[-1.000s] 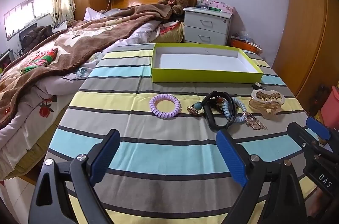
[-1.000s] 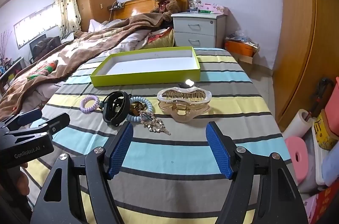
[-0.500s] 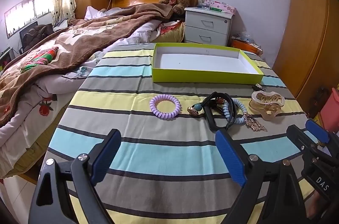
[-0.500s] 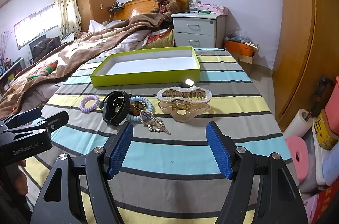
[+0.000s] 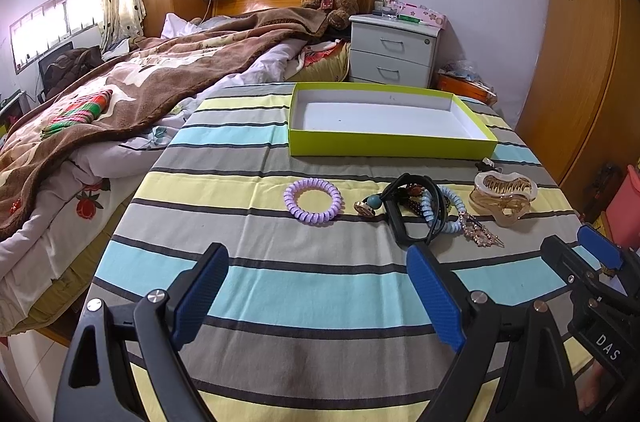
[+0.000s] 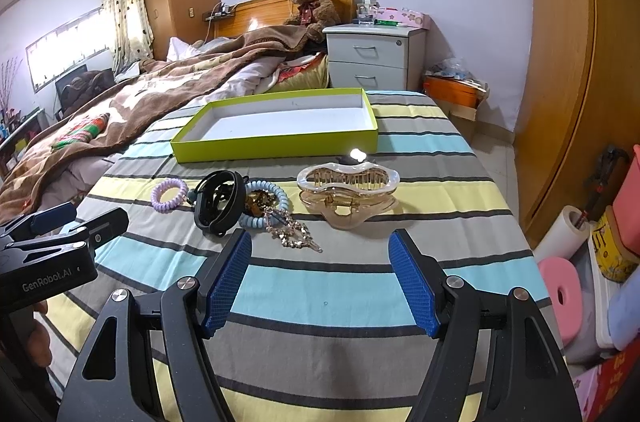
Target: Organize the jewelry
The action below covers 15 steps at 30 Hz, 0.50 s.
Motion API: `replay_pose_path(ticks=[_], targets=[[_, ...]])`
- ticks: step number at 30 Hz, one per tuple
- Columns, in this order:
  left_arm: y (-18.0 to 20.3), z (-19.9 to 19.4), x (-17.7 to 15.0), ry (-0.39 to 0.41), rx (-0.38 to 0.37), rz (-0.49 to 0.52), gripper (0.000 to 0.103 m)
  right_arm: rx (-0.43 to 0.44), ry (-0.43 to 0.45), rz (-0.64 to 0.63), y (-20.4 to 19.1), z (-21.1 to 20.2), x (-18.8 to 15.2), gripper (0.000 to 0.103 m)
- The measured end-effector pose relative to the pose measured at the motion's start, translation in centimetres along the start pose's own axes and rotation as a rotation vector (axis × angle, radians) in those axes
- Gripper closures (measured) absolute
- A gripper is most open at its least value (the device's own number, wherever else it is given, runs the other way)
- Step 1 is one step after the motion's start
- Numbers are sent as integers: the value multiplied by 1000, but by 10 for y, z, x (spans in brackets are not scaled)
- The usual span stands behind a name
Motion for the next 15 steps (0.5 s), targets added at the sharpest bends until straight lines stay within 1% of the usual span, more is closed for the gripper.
replay_pose_path(ticks=[10, 12, 15], targets=[[1, -7, -4, 1, -1, -2, 11, 0, 2, 2, 2, -3, 0, 32], [0, 0, -2, 1, -1, 0, 11, 0, 1, 2, 2, -3, 0, 32], [-1, -1, -2, -4, -4, 0, 11, 0, 1, 3, 2, -2, 0, 32]])
Point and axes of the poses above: each gripper's, at about its wrist camera, not at the fingertips, and z roughly the way its jaws point, y to its right, x to its top, the point moved 9 cm from there along z, roughly the way its jaws point, and after that the axes turned 10 degrees about -y, right-handed, at the moved point
